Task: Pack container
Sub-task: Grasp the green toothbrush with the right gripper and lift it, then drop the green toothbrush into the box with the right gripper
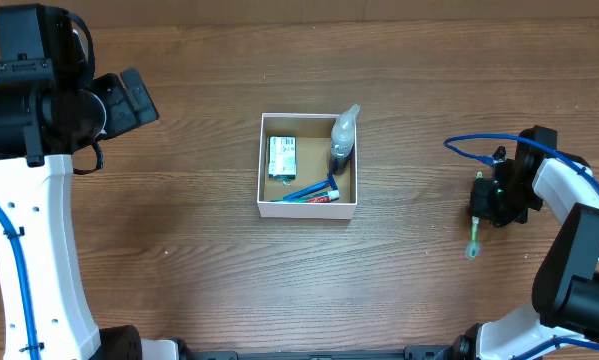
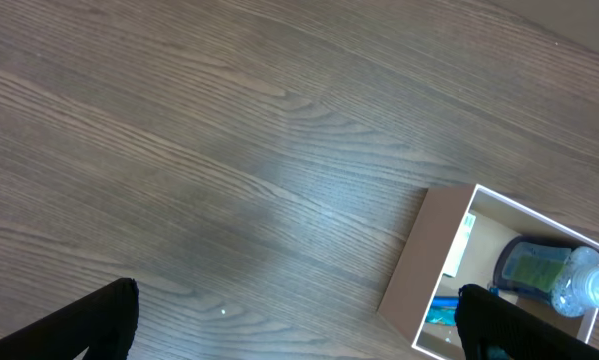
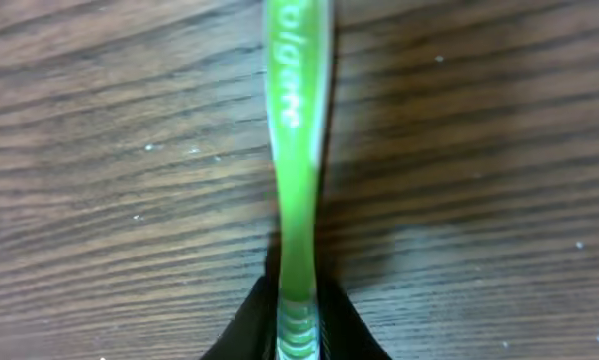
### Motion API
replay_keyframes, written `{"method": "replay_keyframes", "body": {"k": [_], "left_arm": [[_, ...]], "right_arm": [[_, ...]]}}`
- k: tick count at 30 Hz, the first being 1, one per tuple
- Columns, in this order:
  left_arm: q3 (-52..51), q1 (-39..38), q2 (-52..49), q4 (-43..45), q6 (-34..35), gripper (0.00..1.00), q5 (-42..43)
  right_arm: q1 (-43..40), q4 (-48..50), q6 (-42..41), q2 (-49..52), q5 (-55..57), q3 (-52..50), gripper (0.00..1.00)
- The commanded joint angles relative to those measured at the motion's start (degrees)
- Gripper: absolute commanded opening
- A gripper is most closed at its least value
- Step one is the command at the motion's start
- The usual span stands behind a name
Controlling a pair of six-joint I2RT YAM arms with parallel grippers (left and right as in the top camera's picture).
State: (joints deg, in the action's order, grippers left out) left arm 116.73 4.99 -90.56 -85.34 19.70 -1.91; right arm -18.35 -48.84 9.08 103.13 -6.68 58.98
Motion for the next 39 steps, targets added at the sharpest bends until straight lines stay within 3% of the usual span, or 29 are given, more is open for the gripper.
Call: {"method": "replay_keyframes", "body": {"k": [1, 6, 11, 14, 17, 22, 29, 30, 31, 32, 36, 39], "left_arm": [[0.09, 0.24, -0.07, 0.07, -0.44, 1.0, 0.44], [0.09, 0.24, -0.07, 0.04, -0.44, 1.0, 0.44], [0.09, 0.24, -0.07, 0.07, -0.44, 1.0, 0.33], [0.09, 0.24, -0.07, 0.11, -0.42, 1.0, 0.02], [0.09, 0.24, -0.07, 0.31, -0.39, 1.0, 0.02], [0.09, 0.24, -0.07, 0.28, -0.39, 1.0, 0.04], [0.09, 0.24, -0.07, 0.24, -0.39, 1.0, 0.04], [0.09, 0.24, -0.07, 0.26, -0.42, 1.0, 0.04], [0.09, 0.24, -0.07, 0.24, -0.42, 1.0, 0.04], [0.09, 0.24, -0.07, 0.24, -0.42, 1.0, 0.04], [0.09, 0.24, -0.07, 0.22, -0.42, 1.0, 0.04], [0.09, 0.24, -0.07, 0.13, -0.42, 1.0, 0.04]], "right_arm": [[0.33, 0.57, -0.04, 1.79, -2.01, -1.77, 0.06], [0.33, -1.44, -0.44, 1.7, -2.01, 1.75, 0.04], [3.34, -13.81, -3.28, -4.61, -2.47, 20.85, 0.04], [11.85, -17.59, 0.72, -11.87, -2.45, 30.03, 0.04], [28.35, -17.16, 8.5, -18.47, 0.42, 34.51, 0.04], [52.11, -12.52, 12.15, -16.72, 6.84, 34.36, 0.04], [56.17, -9.51, 12.44, -1.68, 5.31, 34.36, 0.07], [56.17, -9.49, 12.37, 0.31, 5.33, 34.36, 0.12], [56.17, -9.33, 12.37, 1.33, 5.33, 34.36, 0.46], [56.17, -9.05, 12.37, 1.36, 5.35, 34.36, 0.63], [56.17, -9.62, 6.99, -4.46, 6.49, 37.94, 0.86], [53.64, -6.62, -4.9, -16.2, 16.22, 39.36, 1.0]]}}
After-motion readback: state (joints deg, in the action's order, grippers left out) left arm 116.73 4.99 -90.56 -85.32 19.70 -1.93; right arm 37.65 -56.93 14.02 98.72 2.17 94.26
